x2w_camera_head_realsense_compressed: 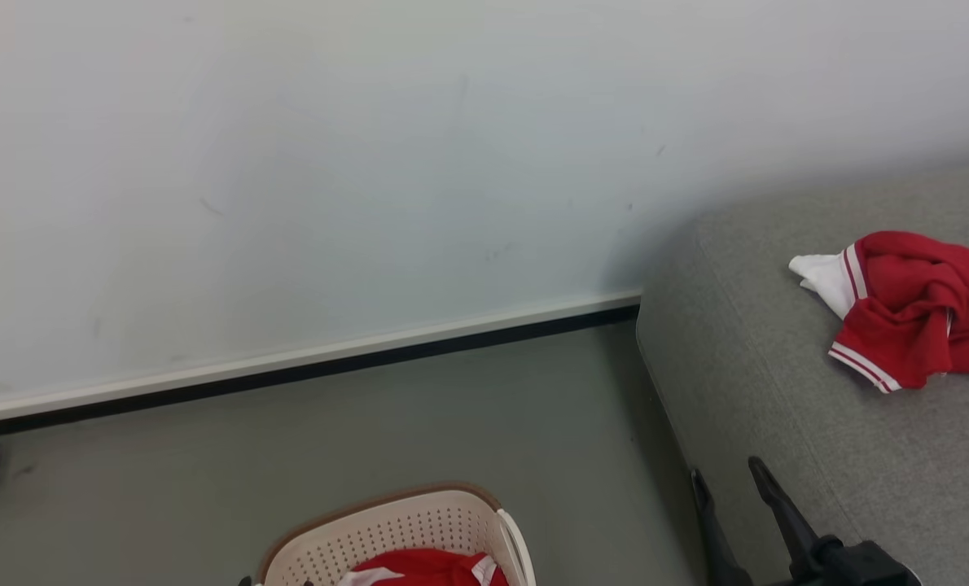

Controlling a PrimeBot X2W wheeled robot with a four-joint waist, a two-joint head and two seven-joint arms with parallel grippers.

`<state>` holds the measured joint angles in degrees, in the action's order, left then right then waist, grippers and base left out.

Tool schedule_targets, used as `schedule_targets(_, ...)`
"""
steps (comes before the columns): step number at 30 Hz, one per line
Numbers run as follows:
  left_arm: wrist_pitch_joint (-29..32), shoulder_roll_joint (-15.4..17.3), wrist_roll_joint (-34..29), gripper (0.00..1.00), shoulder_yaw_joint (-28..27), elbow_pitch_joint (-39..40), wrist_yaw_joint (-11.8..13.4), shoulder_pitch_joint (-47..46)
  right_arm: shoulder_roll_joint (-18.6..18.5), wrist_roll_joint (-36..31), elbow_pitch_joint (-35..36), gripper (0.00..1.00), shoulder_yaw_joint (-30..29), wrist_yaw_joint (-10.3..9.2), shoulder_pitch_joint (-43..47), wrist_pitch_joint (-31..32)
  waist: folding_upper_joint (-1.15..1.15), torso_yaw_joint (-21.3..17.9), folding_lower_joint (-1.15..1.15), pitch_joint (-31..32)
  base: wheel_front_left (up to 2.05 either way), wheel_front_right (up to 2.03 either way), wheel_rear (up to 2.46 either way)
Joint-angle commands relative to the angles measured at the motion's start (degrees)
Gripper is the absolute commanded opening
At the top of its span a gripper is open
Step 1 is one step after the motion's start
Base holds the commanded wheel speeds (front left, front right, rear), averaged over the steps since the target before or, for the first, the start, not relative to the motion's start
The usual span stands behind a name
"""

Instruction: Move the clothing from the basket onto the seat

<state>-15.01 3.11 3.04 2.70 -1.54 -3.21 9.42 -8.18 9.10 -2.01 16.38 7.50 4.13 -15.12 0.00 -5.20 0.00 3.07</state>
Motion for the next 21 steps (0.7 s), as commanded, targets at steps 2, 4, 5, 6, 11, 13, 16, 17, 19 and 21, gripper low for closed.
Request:
schedule_targets(2, -0.2, 0.1, -0.6, 1.0, 0.7, -2.0, -0.6, -2.2, 0.0, -0.1, 0.6, 1.0, 0.5, -0.02, -1.5, 0.0, 0.0, -0.6, 0.0, -2.3, 0.0, 0.0, 0.0)
schedule_targets(4, -0.2, 0.1, -0.7, 1.0, 1.1, -3.7, -1.2, -4.2, 0.0, 0.0, 1.1, 1.0, 1.1, -0.02, -3.0, 0.0, 0.0, -1.1, 0.0, -4.0, 0.0, 0.0, 0.0)
schedule_targets(5, -0.2, 0.2, -0.8, 1.0, 1.4, -4.4, -1.3, -5.1, 0.0, 0.1, 1.4, 1.0, 1.4, -0.02, -3.8, 0.0, 0.0, -1.5, 0.0, -5.0, 0.0, 0.0, 0.0)
schedule_targets(6, -0.2, 0.2, -1.0, 1.0, 1.8, -5.0, -1.6, -6.4, 0.0, 0.1, 1.8, 1.0, 1.5, -0.02, -4.8, 0.0, 0.0, -1.7, 0.0, -6.3, 0.0, 0.0, 0.0)
schedule_targets(11, -0.2, 1.6, -1.3, 1.0, 3.6, -9.3, -2.8, -13.2, 0.4, -0.3, 3.7, 1.0, 2.1, -0.02, -10.0, 0.0, 0.0, -2.9, 0.0, -13.7, 0.0, 0.0, 0.0)
schedule_targets(13, -0.2, 2.5, -1.7, 1.0, 4.6, -11.5, -3.2, -16.6, 0.8, -0.6, 4.6, 1.0, 2.1, -0.02, -12.5, 0.0, 0.0, -3.5, 0.0, -17.1, 0.0, 0.0, 0.0)
schedule_targets(16, -0.2, 3.8, -2.5, 1.0, 6.4, -15.1, -3.7, -21.6, 1.4, -1.2, 6.1, 1.0, 1.9, -0.02, -15.3, 0.0, 0.0, -3.9, 0.0, -21.5, 0.0, 0.0, 0.0)
schedule_targets(17, -0.2, 4.1, -2.6, 1.0, 7.0, -16.2, -3.6, -23.3, 1.6, -1.4, 6.6, 1.0, 1.7, -0.02, -16.1, 0.0, 0.0, -4.1, 0.0, -22.8, 0.0, 0.0, 0.0)
schedule_targets(19, -0.2, 5.0, -2.7, 1.0, 8.2, -19.1, -3.9, -26.4, 2.1, -1.8, 7.8, 1.0, 1.5, -0.02, -17.6, 0.0, 0.0, -4.4, 0.0, -25.3, 0.0, 0.0, 0.0)
schedule_targets(21, -0.2, 5.8, -2.7, 1.0, 9.5, -22.3, -4.0, -29.6, 2.6, -1.9, 8.7, 1.0, 1.5, -0.02, -19.1, 0.0, 0.0, -4.8, 0.0, -27.4, 0.0, 0.0, 0.0)
